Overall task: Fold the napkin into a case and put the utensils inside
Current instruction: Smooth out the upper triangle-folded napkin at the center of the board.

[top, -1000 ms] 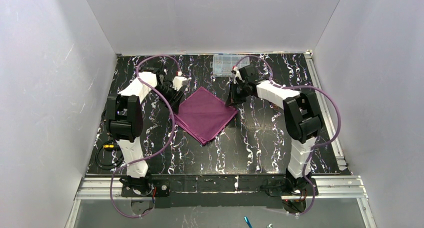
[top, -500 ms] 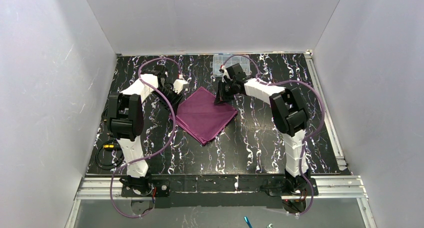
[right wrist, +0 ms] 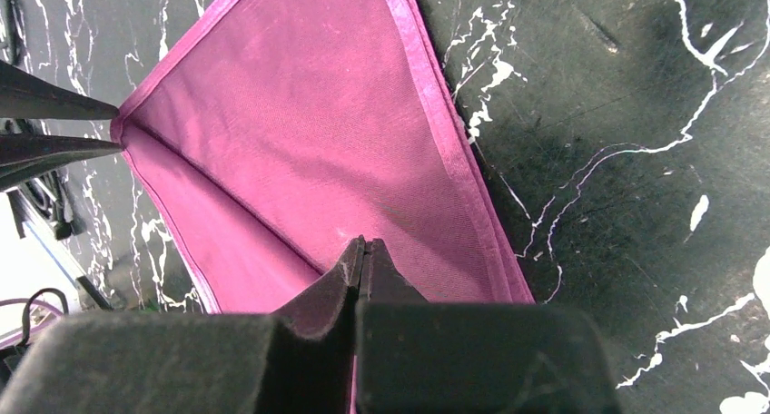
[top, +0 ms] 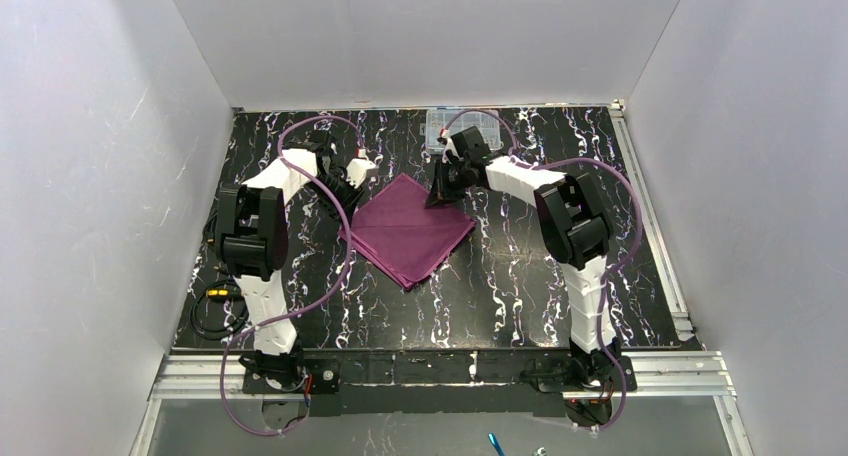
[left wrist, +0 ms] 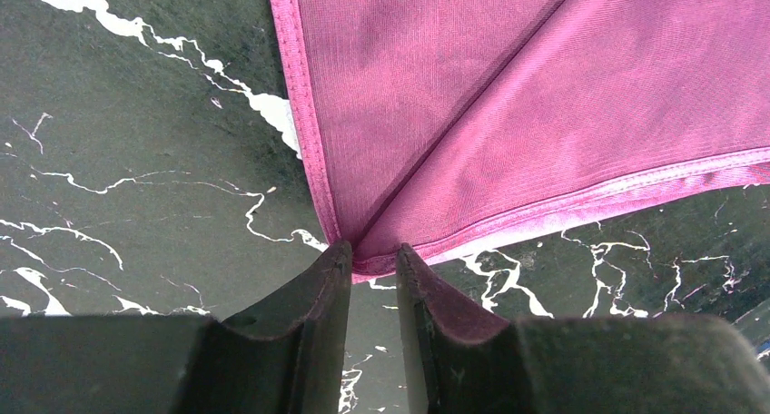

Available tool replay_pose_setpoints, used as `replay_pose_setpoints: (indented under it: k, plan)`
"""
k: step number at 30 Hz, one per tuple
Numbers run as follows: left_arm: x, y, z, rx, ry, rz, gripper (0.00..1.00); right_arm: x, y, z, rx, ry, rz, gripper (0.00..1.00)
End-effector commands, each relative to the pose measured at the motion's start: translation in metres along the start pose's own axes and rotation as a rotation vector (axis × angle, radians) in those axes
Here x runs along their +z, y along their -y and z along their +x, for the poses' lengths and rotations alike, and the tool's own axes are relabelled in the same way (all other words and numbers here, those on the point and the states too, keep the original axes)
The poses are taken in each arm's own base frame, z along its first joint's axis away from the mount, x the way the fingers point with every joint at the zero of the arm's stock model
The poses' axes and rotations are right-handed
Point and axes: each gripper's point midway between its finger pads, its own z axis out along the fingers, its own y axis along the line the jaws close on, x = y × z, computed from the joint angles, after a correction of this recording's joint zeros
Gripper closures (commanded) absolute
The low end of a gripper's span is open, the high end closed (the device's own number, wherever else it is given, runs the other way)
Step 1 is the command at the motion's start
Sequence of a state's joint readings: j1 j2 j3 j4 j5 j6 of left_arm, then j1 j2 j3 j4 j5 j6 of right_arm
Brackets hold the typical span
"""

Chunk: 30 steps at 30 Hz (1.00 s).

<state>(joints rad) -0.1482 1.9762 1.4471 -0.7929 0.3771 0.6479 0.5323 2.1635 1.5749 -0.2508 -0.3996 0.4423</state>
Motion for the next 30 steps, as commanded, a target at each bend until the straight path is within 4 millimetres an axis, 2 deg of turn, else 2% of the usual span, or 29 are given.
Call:
replay_pose_setpoints:
  k: [1,6,16,18,19,20,26,30]
  plan:
    - [0.011,0.003,0.012,0.004,-0.042,0.022,0.78,0.006,-0.008,-0.013,-0.019,0.028,-0.034,0.99]
    - [0.013,0.003,0.015,0.010,-0.047,0.021,0.82,0.013,0.001,-0.005,-0.011,0.009,-0.018,0.99]
    - [0.014,0.002,0.018,0.017,-0.055,0.013,0.81,0.012,0.004,-0.002,-0.008,0.006,-0.011,0.99]
    - [0.011,0.004,0.016,0.021,-0.049,0.017,0.87,0.012,0.005,-0.004,-0.008,0.009,-0.006,0.99]
    - [0.009,0.005,0.015,0.023,-0.045,0.022,0.98,0.012,0.007,-0.003,-0.008,0.007,0.001,0.99]
    - [0.006,0.008,0.013,0.025,-0.042,0.029,1.00,0.013,0.009,-0.002,-0.009,0.004,0.007,0.99]
    - [-0.014,0.023,0.008,0.040,-0.022,0.067,1.00,0.013,0.019,0.005,-0.025,-0.013,0.040,0.99]
    - [-0.020,0.027,0.006,0.039,-0.015,0.077,1.00,0.012,0.020,0.008,-0.026,-0.019,0.043,0.99]
